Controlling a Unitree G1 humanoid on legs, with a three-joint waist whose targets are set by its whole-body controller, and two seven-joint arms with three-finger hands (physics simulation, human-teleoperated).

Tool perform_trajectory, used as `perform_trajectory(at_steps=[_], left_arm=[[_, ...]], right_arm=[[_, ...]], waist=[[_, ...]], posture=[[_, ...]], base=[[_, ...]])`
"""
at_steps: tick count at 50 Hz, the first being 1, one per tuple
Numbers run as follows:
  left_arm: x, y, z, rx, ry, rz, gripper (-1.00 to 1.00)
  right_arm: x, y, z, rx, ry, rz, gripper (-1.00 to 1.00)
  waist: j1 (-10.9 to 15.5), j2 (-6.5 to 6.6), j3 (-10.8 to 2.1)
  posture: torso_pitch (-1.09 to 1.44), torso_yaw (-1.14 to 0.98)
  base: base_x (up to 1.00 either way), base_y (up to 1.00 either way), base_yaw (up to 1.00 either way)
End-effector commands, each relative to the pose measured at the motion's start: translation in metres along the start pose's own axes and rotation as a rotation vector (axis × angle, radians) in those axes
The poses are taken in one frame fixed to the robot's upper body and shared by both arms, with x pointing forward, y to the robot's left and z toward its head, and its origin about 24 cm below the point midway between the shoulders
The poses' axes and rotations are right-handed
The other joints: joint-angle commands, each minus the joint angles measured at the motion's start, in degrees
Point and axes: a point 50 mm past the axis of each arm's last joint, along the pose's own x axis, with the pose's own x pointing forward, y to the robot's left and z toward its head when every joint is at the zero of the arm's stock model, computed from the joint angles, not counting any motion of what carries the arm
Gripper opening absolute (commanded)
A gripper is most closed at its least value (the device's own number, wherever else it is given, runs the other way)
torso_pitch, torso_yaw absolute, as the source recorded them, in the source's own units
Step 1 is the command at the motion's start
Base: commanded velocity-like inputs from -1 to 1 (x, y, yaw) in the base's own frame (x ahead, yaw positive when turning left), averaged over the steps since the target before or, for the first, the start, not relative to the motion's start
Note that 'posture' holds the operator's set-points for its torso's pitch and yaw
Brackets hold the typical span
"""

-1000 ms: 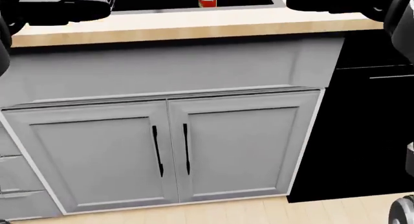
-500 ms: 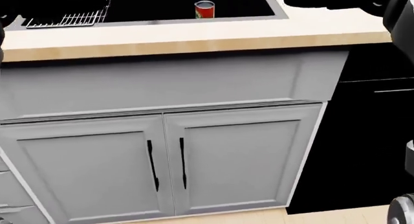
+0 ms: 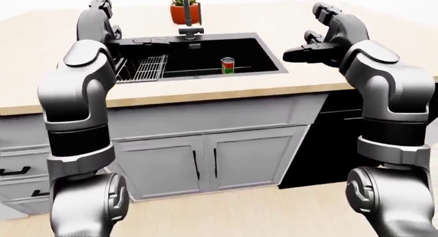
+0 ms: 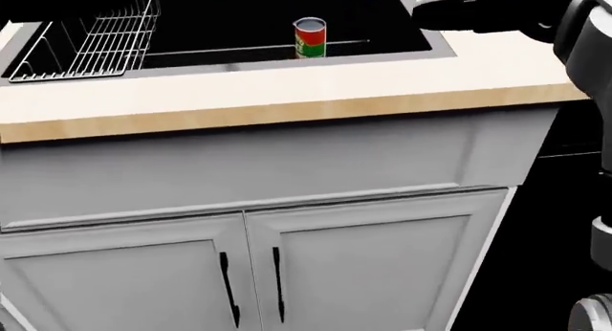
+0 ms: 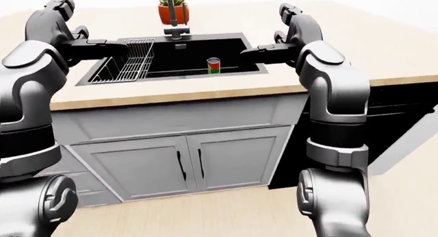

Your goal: Turn the sink spout to the right.

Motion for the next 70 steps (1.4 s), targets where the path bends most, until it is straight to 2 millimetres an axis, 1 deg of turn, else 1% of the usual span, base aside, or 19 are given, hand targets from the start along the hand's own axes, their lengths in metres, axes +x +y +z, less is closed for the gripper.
perform_trajectory(at_steps=[1,9,11,19,23,24,26,29,33,37,38,39,47,49,51,52,60,65,70], left_arm=[[-0.003,0.001,0.026,-0.011,-0.122,-0.006,1.0],[0.0,0.007,0.027,0.005,-0.122,0.008,1.0],[0.002,0.009,0.026,0.004,-0.117,0.012,1.0],[0.002,0.013,0.035,0.006,-0.128,0.023,1.0],[0.004,0.015,0.034,0.009,-0.125,0.026,1.0],[0.003,0.015,0.035,0.009,-0.127,0.026,1.0],[0.007,0.016,0.035,0.012,-0.126,0.032,1.0],[0.01,0.018,0.04,0.014,-0.123,0.034,1.0],[0.013,0.022,0.052,0.015,-0.126,0.036,1.0],[0.015,0.025,0.062,0.028,-0.136,0.045,1.0],[0.015,0.026,0.064,0.031,-0.138,0.047,1.0],[0.015,0.026,0.066,0.033,-0.14,0.048,1.0],[0.025,0.037,0.065,0.042,-0.132,0.08,1.0],[0.027,0.041,0.063,0.043,-0.129,0.093,1.0],[0.029,0.043,0.06,0.051,-0.126,0.099,1.0],[0.03,0.044,0.059,0.051,-0.125,0.103,1.0],[0.03,0.053,0.063,0.046,-0.125,0.121,1.0],[0.029,0.058,0.063,0.049,-0.125,0.13,1.0],[0.028,0.059,0.067,0.051,-0.129,0.138,1.0]], right_arm=[[-0.009,-0.005,0.031,-0.014,-0.136,-0.025,1.0],[-0.012,-0.006,0.032,-0.013,-0.136,-0.028,1.0],[-0.01,-0.007,0.03,-0.012,-0.134,-0.031,1.0],[-0.013,-0.01,0.036,-0.013,-0.14,-0.038,1.0],[-0.012,-0.01,0.034,-0.013,-0.136,-0.04,1.0],[-0.012,-0.01,0.035,-0.014,-0.136,-0.038,1.0],[-0.012,-0.011,0.035,-0.015,-0.135,-0.041,1.0],[-0.011,-0.012,0.037,-0.018,-0.133,-0.044,1.0],[-0.011,-0.015,0.051,-0.039,-0.144,-0.049,1.0],[-0.01,-0.017,0.056,-0.044,-0.139,-0.059,1.0],[-0.01,-0.017,0.057,-0.045,-0.139,-0.058,1.0],[-0.009,-0.017,0.058,-0.046,-0.139,-0.058,1.0],[-0.009,-0.017,0.061,-0.05,-0.141,-0.057,1.0],[-0.008,-0.017,0.062,-0.051,-0.14,-0.057,1.0],[-0.007,-0.015,0.06,-0.051,-0.138,-0.054,1.0],[-0.006,-0.015,0.06,-0.05,-0.137,-0.054,1.0],[-0.002,-0.012,0.059,-0.045,-0.14,-0.049,1.0],[-0.004,-0.011,0.063,-0.051,-0.142,-0.048,1.0],[-0.005,-0.011,0.064,-0.054,-0.145,-0.049,1.0]], waist=[[-0.32,0.07,-1.67],[0.85,-5.61,-2.24],[1.01,-6.9,-0.51],[-0.76,-3.03,-0.82],[-1.26,2.2,-2.55],[-0.98,0.63,-1.93],[-1.07,1.78,-1.1],[-0.48,0.63,-1.82],[-0.52,-1.15,-0.15],[-0.09,-6.78,-1.14],[0.07,-4.8,0.44],[-0.04,-5.16,-1.61],[-0.44,-2.67,-1.74],[-0.58,-0.55,-1.73],[-0.64,3.75,-3.03],[-0.54,1.24,-2.46],[-0.49,-1.31,-2.44],[0.25,-6.56,-2.57],[-0.53,-6.94,-4.24]], posture=[[0.0,0.0],[0.0,0.0],[0.0,0.0],[0.0,0.0],[0.0,0.0],[0.0,0.0],[0.0,0.0],[0.0,0.0],[0.0,0.0],[0.0,0.0],[0.0,0.0],[0.0,0.0],[0.0,0.0],[0.0,0.0],[0.0,0.0],[0.0,0.0],[0.0,0.0],[0.0,0.0],[0.0,0.0]], base=[[0.38,0.0,0.0],[0.37,0.0,0.0],[0.37,0.0,0.0],[0.37,0.0,0.0],[0.37,0.0,0.0],[0.38,0.0,0.0],[0.37,0.0,0.0],[0.37,0.0,0.0],[0.08,0.0,0.0],[0.0,0.0,0.0],[0.0,0.0,0.0],[0.16,0.0,0.0],[0.13,0.0,0.0],[0.1,0.0,0.0],[0.09,0.0,0.0],[0.09,0.0,0.0],[0.1,0.0,0.0],[0.1,0.0,0.0],[0.1,0.0,0.0]])
